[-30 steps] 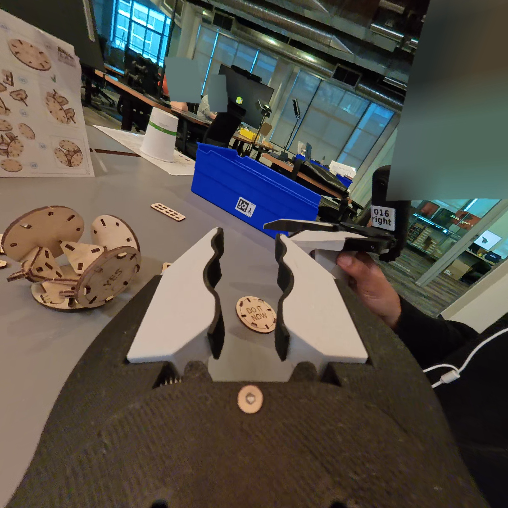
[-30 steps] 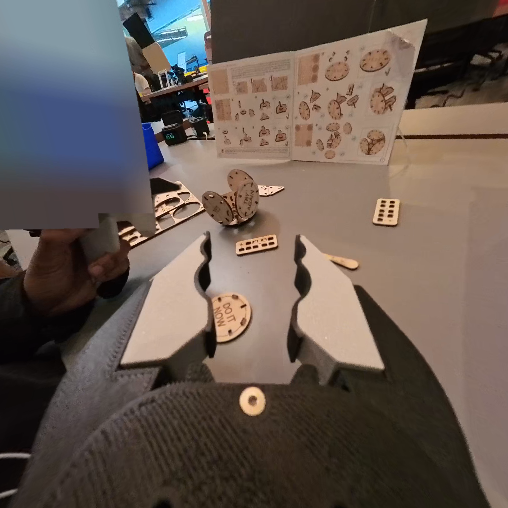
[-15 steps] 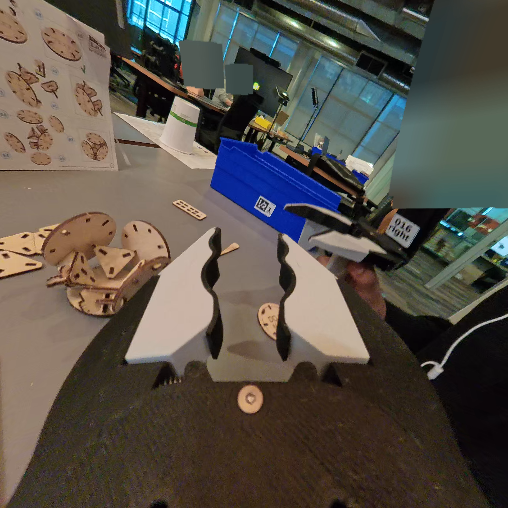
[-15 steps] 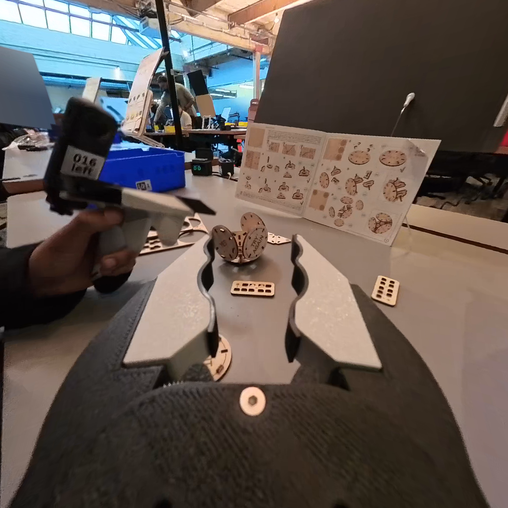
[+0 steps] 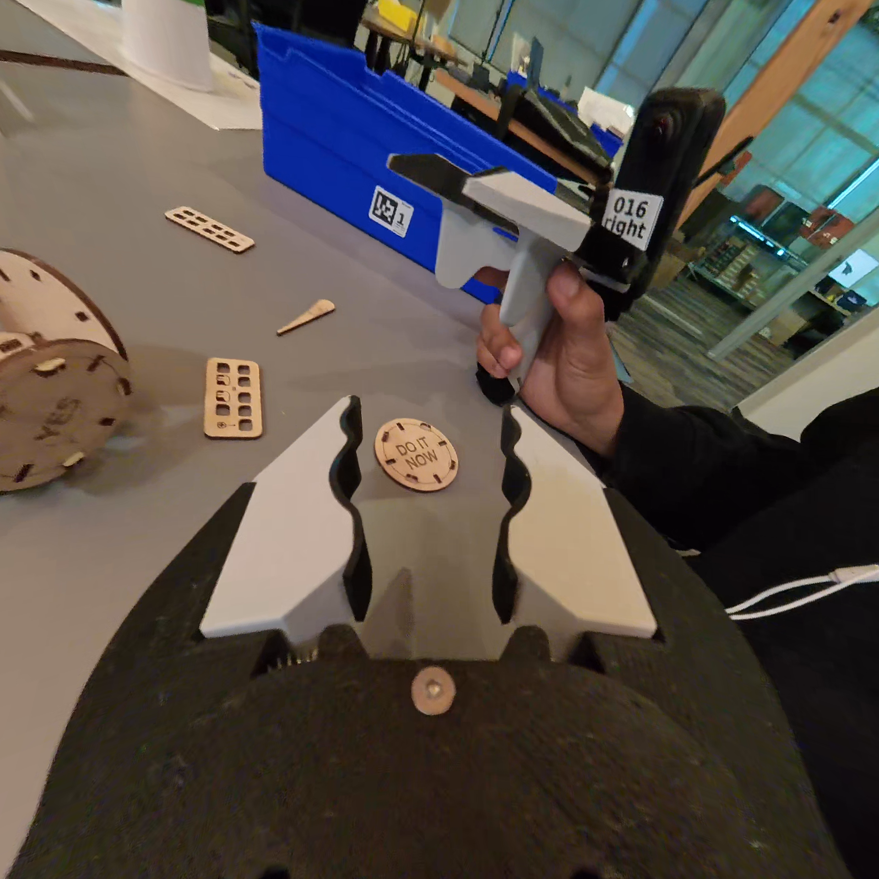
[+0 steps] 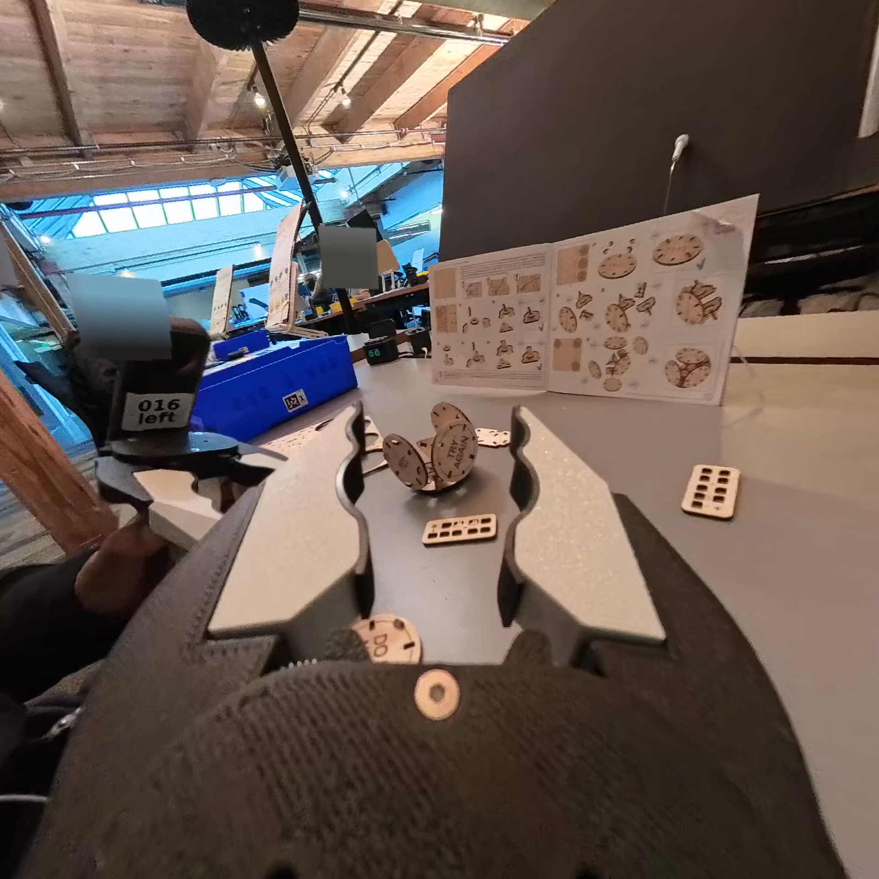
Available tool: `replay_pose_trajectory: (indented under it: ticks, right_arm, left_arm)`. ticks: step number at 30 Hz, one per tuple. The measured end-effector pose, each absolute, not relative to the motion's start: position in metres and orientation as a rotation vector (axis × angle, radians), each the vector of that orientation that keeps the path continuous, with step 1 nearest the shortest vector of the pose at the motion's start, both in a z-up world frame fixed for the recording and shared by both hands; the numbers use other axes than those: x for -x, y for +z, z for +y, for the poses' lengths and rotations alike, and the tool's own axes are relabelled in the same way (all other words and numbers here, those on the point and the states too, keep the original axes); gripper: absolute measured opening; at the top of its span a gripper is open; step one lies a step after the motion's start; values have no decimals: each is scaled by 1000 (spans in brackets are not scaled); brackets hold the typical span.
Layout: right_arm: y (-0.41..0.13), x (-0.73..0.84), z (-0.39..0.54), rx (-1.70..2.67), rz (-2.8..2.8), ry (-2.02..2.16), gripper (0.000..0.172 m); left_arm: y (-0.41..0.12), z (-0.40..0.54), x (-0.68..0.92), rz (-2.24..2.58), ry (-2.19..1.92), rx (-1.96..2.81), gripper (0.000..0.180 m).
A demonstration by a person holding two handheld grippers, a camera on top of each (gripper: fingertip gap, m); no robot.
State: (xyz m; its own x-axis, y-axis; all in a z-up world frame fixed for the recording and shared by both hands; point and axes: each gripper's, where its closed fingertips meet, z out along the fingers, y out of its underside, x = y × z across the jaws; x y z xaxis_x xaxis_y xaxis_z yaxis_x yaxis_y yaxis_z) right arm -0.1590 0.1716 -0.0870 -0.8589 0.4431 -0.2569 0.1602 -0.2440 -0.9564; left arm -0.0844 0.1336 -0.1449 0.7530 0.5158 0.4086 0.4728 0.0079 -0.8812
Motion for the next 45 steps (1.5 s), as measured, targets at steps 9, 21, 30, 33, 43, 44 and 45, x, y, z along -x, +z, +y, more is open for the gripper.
replay_pose_trajectory:
  ticks: [9,21,30,33,43,44,45]
  right_arm:
    - [-86,155,171,717,-1794,2216,59]
    - [-85,162,178,778,-1763,2244,60]
    - [-80,159,179,704,-1732,2257,74]
    - [-83,155,170,642,-1781,2201,76]
    - [-87,161,166,665,-1809,2164,74]
    - [-87,162,166,673,-1805,2170,74]
    - [-87,163,167,679,-1801,2177,74]
  left_arm:
    - [-143,139,75,-763,79,1644,53]
    - [-130,143,93,-764,76,1635,53]
    - [-94,101,162,-762,313,1701,56]
    - [-88,66,183,-791,383,1635,58]
    - [-174,37,206,-1021,236,1833,115]
    - [-176,42,202,-996,211,1855,119]
    - [-178,46,196,-969,180,1881,119]
